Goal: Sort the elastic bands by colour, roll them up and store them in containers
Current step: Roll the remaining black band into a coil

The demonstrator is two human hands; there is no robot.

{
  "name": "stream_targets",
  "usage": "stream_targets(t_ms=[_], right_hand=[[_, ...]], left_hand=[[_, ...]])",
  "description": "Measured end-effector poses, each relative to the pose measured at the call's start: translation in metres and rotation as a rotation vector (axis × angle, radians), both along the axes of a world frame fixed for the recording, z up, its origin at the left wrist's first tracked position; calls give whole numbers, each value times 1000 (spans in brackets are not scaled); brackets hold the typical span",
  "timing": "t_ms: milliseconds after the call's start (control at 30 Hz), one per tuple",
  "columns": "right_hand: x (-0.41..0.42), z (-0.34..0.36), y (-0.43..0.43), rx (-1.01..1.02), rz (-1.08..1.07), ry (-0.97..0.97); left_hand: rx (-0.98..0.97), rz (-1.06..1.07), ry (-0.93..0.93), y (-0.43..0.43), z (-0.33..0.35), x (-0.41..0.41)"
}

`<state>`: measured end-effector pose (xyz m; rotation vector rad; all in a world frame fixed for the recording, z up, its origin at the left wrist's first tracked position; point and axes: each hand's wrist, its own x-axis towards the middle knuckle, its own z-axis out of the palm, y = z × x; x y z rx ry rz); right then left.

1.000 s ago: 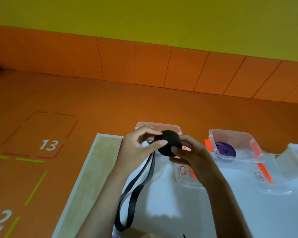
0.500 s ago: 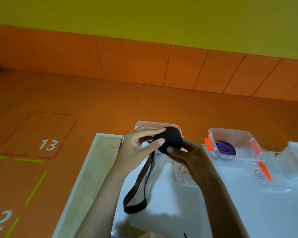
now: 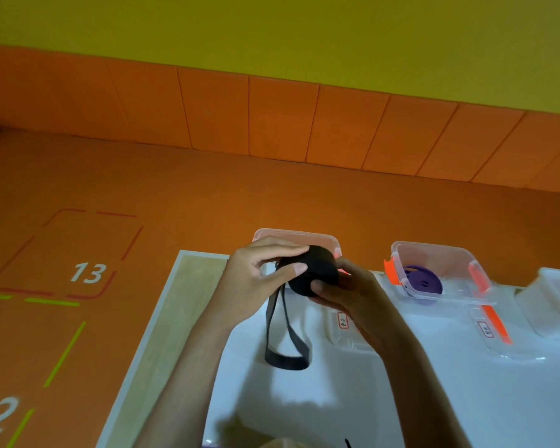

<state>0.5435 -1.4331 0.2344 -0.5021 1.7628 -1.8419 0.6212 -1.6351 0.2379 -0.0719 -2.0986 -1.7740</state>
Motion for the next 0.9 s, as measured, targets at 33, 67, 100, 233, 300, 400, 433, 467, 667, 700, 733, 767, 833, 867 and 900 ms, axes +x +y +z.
stream_targets(t_ms=[33, 67, 100, 233, 300, 400, 433, 467, 667, 700, 733, 767, 833, 867, 900], right_hand=[[-1, 1, 0, 96, -16, 111], [-2, 1, 2, 123, -26, 180], [-3, 0, 3, 78, -48, 173], [-2, 0, 2, -164, -48, 9], [-1, -1, -1, -182, -9, -44], [-2, 1, 1, -32, 14, -27], [-4, 2, 3, 37, 24, 12], [-6, 3, 5, 85, 29, 47], [-13, 8, 14, -33, -49, -1], [-13, 8, 13, -88, -55, -43], [-13, 7, 12, -135, -51, -76], [-13, 5, 11, -173, -34, -100], [-11, 1, 9, -242, 35, -139], [-9, -2, 8, -269, 62, -164], [-7, -4, 8, -282, 79, -186]], left_hand=[[-35, -2, -16, 0, 0, 1], [-46, -2, -24, 1, -1, 0], [-21, 1, -23, 3, -1, 0], [127, 4, 67, 8, -1, 0], [150, 13, 78, 8, -1, 2], [36, 22, 27, 3, -1, 1], [-4, 15, 13, 3, -1, 1], [-24, 10, 6, 4, -2, 1], [25, 10, 26, 12, -1, 0], [19, 15, 26, 12, 0, 0], [32, 19, 29, 12, 1, 0], [69, 14, 36, 13, 3, 0], [133, -23, 53, 14, 8, 0], [138, -41, 55, 14, 11, 0], [133, -57, 52, 14, 12, 0]])
